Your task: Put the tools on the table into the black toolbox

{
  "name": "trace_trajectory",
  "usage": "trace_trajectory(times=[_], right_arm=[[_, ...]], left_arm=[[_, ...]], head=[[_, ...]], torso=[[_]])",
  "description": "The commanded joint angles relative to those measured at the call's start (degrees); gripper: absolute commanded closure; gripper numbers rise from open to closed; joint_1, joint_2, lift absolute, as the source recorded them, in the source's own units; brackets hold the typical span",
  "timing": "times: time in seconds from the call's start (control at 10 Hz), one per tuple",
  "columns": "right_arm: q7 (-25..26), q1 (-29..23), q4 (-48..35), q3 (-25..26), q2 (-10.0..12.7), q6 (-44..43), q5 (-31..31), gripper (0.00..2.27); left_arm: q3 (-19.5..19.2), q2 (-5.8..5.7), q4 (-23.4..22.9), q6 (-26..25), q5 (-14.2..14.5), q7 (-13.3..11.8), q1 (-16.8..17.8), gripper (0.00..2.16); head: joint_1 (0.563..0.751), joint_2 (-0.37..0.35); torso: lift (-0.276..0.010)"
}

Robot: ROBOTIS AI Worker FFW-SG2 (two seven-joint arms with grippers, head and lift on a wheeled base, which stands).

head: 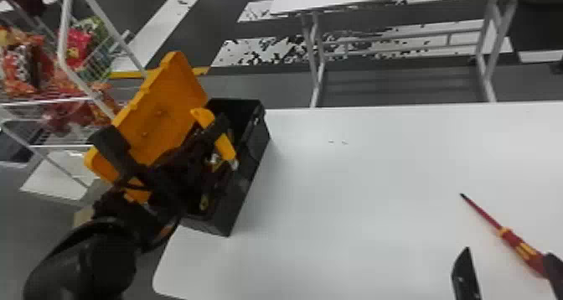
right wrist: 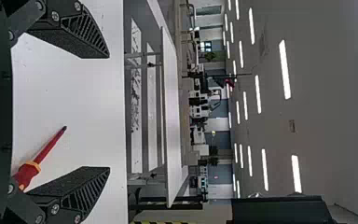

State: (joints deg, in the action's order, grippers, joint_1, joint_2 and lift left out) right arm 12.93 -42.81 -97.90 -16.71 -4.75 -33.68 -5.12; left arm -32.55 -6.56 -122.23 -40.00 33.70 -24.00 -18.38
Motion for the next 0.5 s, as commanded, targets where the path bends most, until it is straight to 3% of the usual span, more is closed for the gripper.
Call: trace_trajectory(times=[0.0,0.2,0.3,0.4], right_arm=[[-0.01,-0.17,0.25,0.27,0.00,-0.46,0.20,0.17],[-0.01,-0.17,0.60,0.27,0.00,-0.99,0.29,0.17],[-0.01,-0.17,0.69,0.27,0.00,-1.16,0.29,0.17],[-0.01,-0.17,0.69,0.27,0.00,-1.34,0.29,0.17]], left_arm=[[-0.05,0.05,1.90,4.88,-4.25,1.32,0.62,2.14],[0.03,0.14,4.45,9.45,-7.86,3.96,0.89,2.04],[0.03,0.23,5.86,9.45,-7.86,5.28,1.15,1.37],[0.21,0.67,6.12,9.10,-9.53,6.77,1.24,0.00]], head=[[0.695,0.350],[0.695,0.350],[0.695,0.350],[0.695,0.350]], torso=[[-0.075],[-0.075],[-0.075],[-0.075]])
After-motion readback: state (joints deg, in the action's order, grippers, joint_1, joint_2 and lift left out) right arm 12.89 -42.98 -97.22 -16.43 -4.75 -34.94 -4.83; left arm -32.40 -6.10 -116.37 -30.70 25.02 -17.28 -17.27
